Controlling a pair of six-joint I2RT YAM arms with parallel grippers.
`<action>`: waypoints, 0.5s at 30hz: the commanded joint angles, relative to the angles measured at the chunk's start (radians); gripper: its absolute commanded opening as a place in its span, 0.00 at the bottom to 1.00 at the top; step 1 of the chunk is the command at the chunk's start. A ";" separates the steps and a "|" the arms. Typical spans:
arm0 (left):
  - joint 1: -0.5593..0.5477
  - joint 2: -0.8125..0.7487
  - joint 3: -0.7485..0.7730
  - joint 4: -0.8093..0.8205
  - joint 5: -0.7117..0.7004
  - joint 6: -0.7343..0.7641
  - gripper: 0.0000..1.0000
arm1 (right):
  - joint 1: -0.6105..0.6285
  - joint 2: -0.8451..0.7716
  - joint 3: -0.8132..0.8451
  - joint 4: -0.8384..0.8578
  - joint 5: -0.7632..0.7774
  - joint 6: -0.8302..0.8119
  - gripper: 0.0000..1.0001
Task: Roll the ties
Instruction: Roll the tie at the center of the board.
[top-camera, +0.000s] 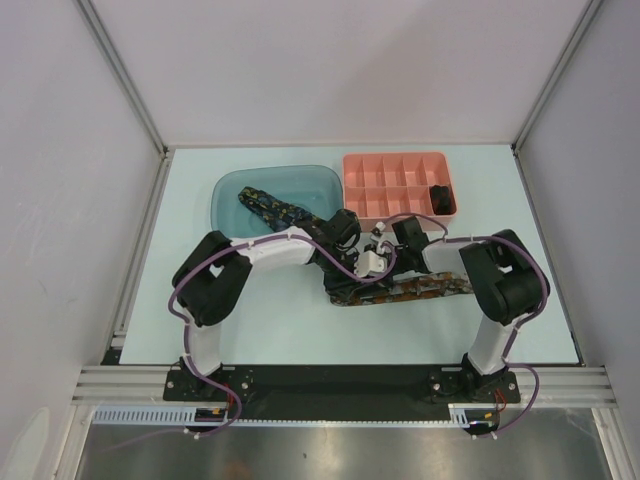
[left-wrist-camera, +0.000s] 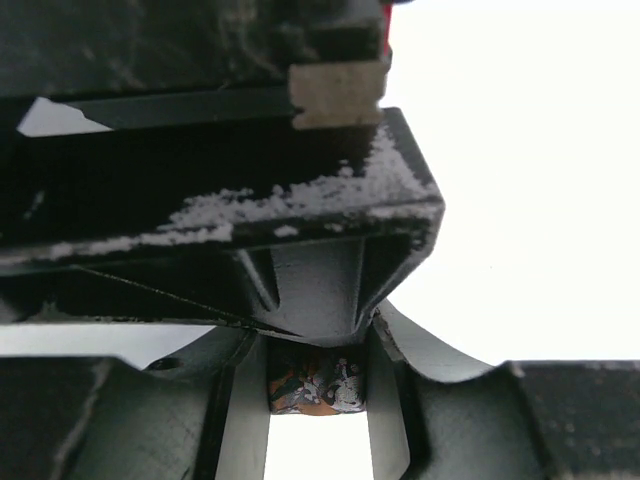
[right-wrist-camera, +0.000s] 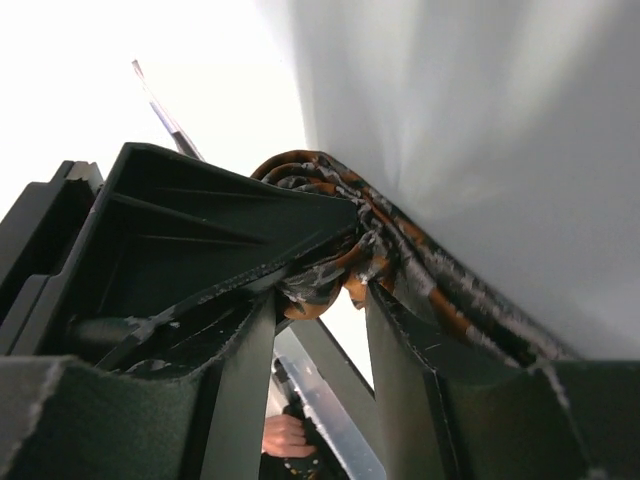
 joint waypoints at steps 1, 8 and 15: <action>-0.024 0.053 -0.004 -0.002 0.008 0.030 0.40 | 0.015 0.050 0.013 0.103 0.022 0.041 0.42; -0.014 0.041 -0.009 0.009 0.006 0.019 0.51 | -0.019 0.052 0.024 -0.041 0.054 -0.083 0.00; 0.060 -0.115 -0.073 0.133 0.104 -0.078 0.79 | -0.065 0.013 0.028 -0.182 0.126 -0.214 0.00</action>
